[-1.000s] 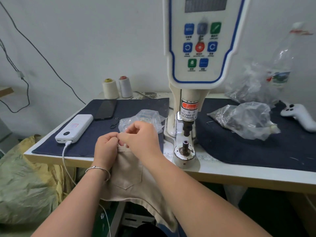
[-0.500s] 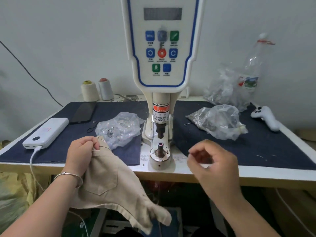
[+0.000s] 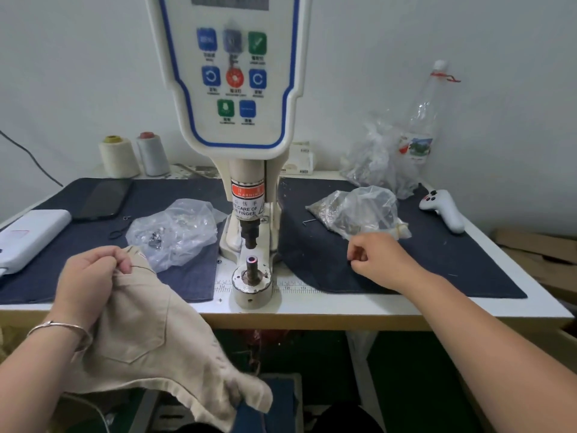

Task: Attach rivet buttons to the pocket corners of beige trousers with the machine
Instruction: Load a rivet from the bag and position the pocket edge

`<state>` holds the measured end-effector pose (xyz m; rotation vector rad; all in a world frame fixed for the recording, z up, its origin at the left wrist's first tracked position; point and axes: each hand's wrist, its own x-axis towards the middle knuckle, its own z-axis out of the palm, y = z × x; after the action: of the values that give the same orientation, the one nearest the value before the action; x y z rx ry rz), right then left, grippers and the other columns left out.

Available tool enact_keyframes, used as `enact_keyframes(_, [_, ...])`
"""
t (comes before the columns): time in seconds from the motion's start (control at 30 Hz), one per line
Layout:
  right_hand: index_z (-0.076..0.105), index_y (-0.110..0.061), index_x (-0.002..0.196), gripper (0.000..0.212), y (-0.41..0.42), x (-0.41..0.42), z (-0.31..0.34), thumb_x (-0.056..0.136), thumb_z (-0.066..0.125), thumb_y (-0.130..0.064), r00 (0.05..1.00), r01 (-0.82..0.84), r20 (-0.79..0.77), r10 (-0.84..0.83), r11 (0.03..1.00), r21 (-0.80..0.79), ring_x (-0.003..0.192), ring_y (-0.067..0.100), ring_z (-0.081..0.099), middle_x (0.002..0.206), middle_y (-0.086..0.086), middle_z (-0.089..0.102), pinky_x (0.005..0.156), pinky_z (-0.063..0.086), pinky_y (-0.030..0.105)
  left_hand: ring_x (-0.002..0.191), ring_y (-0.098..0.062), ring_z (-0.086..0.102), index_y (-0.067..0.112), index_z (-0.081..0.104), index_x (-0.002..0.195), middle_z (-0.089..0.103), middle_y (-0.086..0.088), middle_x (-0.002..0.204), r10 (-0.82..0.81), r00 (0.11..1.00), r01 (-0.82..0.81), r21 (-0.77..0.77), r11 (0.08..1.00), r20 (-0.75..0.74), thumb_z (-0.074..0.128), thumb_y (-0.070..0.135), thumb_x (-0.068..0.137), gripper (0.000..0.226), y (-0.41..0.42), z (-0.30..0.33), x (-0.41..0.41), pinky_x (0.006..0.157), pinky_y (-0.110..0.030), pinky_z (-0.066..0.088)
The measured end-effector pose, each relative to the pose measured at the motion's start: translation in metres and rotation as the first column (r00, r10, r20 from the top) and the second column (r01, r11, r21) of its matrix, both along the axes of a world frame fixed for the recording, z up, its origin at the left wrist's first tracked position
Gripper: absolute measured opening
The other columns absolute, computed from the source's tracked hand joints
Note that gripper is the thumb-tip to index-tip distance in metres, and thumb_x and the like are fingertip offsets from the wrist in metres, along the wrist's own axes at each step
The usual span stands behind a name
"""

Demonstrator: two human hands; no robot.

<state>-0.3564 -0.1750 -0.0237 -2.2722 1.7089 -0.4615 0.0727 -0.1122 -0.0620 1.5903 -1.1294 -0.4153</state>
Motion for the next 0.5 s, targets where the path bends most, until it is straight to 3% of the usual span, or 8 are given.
enact_keyframes(0.2, [0.068, -0.024, 0.08, 0.017, -0.001, -0.004, 0.01, 0.084, 0.072, -0.008, 0.998, -0.011, 0.055, 0.005, 0.993, 0.114, 0.068, 0.003, 0.056, 0.072, -0.009, 0.061, 0.058, 0.038, 0.009, 0.064, -0.027, 0.039, 0.012, 0.062, 0.061, 0.047, -0.017, 0.062, -0.006, 0.999, 0.006, 0.019, 1.0, -0.034, 0.039, 0.017, 0.062, 0.024, -0.005, -0.009, 0.009, 0.059, -0.033, 0.026])
enact_keyframes(0.37, [0.07, -0.022, 0.088, 0.02, 0.004, -0.013, 0.007, 0.083, 0.071, -0.003, 0.983, 0.025, 0.177, -0.042, 0.995, 0.098, 0.071, 0.008, 0.06, 0.079, -0.006, 0.067, 0.067, 0.044, 0.014, 0.067, -0.036, 0.048, 0.008, 0.062, 0.065, 0.052, -0.033, 0.066, -0.041, 0.998, 0.045, 0.07, 0.997, -0.053, 0.039, 0.018, 0.063, 0.025, -0.008, -0.01, 0.015, 0.067, -0.039, 0.032])
enact_keyframes(0.5, [0.071, -0.025, 0.085, 0.016, 0.007, -0.021, -0.002, 0.082, 0.075, -0.01, 0.954, 0.125, 0.264, -0.139, 0.99, 0.067, 0.065, 0.001, 0.055, 0.078, -0.009, 0.066, 0.061, 0.038, 0.008, 0.066, -0.052, 0.053, 0.007, 0.061, 0.066, 0.052, -0.045, 0.071, -0.035, 0.999, 0.036, 0.073, 0.997, -0.018, 0.039, 0.018, 0.063, 0.025, -0.008, -0.011, 0.016, 0.067, -0.038, 0.035])
